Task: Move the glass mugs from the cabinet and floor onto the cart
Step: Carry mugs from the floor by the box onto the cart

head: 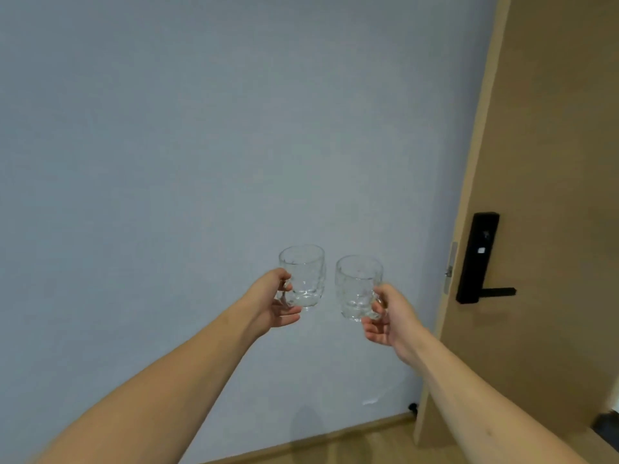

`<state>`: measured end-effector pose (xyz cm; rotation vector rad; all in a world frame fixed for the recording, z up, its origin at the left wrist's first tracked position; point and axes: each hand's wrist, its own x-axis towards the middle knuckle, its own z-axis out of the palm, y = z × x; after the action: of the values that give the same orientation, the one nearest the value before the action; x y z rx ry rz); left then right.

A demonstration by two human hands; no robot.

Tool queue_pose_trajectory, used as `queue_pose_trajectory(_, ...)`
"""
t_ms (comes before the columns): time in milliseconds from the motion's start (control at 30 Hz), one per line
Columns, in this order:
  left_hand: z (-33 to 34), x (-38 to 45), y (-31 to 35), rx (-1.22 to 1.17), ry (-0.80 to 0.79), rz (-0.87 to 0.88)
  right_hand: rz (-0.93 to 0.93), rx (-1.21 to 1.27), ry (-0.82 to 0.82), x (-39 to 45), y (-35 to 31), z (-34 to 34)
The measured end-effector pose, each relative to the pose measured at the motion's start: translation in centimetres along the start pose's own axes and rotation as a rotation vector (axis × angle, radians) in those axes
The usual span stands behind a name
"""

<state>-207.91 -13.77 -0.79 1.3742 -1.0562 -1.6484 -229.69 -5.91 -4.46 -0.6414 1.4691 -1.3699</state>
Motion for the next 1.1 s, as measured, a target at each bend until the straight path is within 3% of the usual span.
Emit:
queue_pose_trajectory(733,-53.1,-17.0,-4.6,-0.226,0.555,0.000,0.138,-0.140,-0.543,-16.6,13.4,49.2)
queue_pose_trajectory(1100,-71.9,-25.5,-9.2,-0.470,0.871,-0.050,0.223,-0.320,-0.824,-25.0,20.1,69.8)
